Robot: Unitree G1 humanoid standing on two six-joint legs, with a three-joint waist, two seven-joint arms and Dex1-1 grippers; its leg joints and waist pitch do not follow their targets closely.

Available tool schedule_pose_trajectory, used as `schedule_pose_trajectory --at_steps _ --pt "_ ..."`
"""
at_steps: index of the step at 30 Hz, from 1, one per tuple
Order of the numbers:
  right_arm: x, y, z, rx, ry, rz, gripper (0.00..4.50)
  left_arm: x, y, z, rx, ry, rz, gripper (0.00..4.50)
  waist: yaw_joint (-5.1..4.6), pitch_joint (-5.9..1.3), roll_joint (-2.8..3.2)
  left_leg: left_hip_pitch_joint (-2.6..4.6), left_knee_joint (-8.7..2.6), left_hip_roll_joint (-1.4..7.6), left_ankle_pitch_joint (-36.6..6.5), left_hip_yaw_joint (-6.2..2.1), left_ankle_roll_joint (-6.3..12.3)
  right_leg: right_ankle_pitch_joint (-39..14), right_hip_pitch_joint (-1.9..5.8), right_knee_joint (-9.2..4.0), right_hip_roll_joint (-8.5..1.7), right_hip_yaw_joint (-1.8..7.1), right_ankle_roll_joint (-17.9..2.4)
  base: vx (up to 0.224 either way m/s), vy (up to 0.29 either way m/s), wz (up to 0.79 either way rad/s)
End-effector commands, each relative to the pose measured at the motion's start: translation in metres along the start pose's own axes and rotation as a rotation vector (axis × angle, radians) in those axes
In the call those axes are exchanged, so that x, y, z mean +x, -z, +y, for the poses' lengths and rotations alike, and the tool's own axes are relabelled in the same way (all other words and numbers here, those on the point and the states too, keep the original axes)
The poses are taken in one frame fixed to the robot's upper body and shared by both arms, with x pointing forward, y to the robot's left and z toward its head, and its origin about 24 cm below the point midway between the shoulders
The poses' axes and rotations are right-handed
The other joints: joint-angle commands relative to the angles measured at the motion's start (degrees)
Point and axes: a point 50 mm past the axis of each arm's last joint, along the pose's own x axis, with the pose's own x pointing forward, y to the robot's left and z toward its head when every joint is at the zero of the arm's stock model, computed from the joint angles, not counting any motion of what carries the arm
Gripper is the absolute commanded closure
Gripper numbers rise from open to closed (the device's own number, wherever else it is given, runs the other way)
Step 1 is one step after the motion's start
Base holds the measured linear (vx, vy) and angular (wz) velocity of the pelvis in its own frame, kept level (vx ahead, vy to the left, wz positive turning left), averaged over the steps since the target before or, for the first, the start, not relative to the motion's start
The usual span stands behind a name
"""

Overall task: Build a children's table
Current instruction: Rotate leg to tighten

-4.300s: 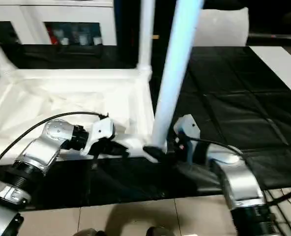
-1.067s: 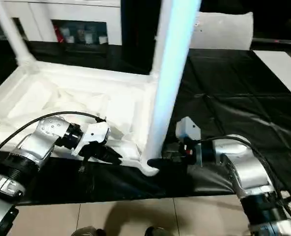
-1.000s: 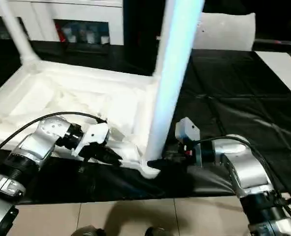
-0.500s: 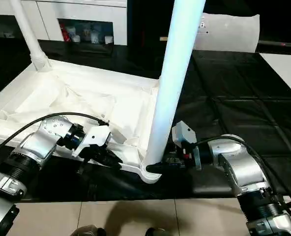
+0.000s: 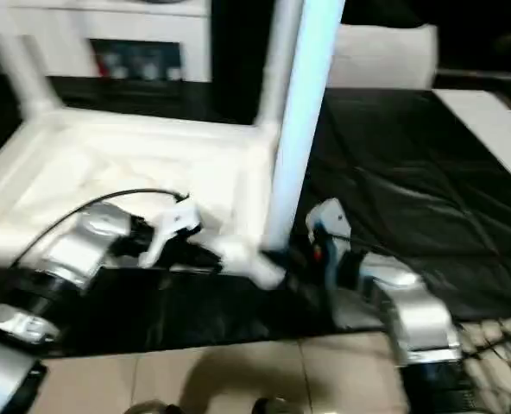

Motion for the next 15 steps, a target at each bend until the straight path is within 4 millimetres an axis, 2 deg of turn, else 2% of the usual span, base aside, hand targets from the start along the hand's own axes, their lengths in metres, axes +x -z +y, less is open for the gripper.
schedule_pose_trajectory --at_steps 1,2,5,6,7,9,11,13,15 --pt "0.038 0.014 0.043 0.104 -0.109 0.047 2.51 0.032 -0.028 -0.008 -0.025 -0.057 -0.122 4.50 -0.34 -2.47 -0.27 0.61 -4.95 5.33 -14.6 -3.48 0.38 -33.0 1.47 -5.81 -6.73 3.45 -6.3 0.000 0.000 0.00" --pt "0.046 0.013 0.043 0.142 -0.022 0.048 2.51 0.037 -0.032 -0.006 -0.054 -0.116 -0.131 4.50 -0.67 -2.39 -0.35 0.64 -4.89 5.15 -15.1 -3.48 0.49 -33.7 1.37 -5.98 -6.73 3.45 -6.2 0.000 0.000 0.00" --pt "0.062 0.009 0.050 0.184 0.074 0.041 2.51 0.044 -0.041 -0.004 -0.101 -0.219 -0.155 4.50 -1.21 -2.54 -0.13 0.65 -4.82 5.05 -14.5 -3.45 0.79 -32.8 1.26 -5.96 -6.64 3.58 -6.2 0.000 0.000 0.00" --pt "0.067 0.005 0.054 0.188 0.083 0.013 2.51 0.047 -0.045 -0.004 -0.103 -0.250 -0.164 4.50 -1.14 -2.76 0.38 0.65 -4.76 5.04 -14.1 -3.47 0.92 -31.4 1.36 -5.76 -6.63 3.65 -6.6 0.000 0.000 0.00" --pt "0.068 0.005 0.055 0.188 0.083 0.009 1.95 0.047 -0.046 -0.004 -0.103 -0.253 -0.165 4.50 -1.19 -2.73 0.06 0.46 -4.88 5.07 -13.4 -3.31 1.42 -29.5 1.41 -5.78 -6.51 3.76 -6.7 0.000 0.000 0.00" --pt "0.069 0.002 0.056 0.175 0.085 -0.018 1.81 0.049 -0.048 -0.006 -0.082 -0.248 -0.168 4.50 -1.03 -2.91 0.04 0.47 -4.80 5.07 -12.6 -3.19 1.98 -27.5 1.56 -5.56 -6.52 3.86 -7.0 0.000 0.000 0.00" --pt "0.070 0.001 0.056 0.170 0.096 -0.033 1.75 0.050 -0.049 -0.007 -0.064 -0.246 -0.162 4.50 -0.96 -3.02 0.12 0.18 -4.82 5.06 -11.1 -3.09 2.74 -24.6 1.81 -5.18 -6.55 3.95 -7.8 0.000 0.000 0.00" --pt "0.065 0.001 0.052 0.168 0.101 -0.045 1.29 0.049 -0.047 -0.009 -0.044 -0.214 -0.168 4.50 -0.75 -3.20 0.17 0.17 -4.73 5.13 -9.2 -2.88 3.48 -20.7 2.05 -4.76 -6.47 3.98 -9.1 0.000 0.000 0.00" --pt "0.058 0.000 0.048 0.145 0.089 -0.053 1.23 0.043 -0.044 -0.010 -0.020 -0.183 -0.172 4.50 -0.73 -3.22 0.23 0.11 -4.73 5.18 -9.0 -2.88 3.89 -19.8 2.18 -4.65 -6.49 3.96 -9.7 0.000 0.000 0.00"
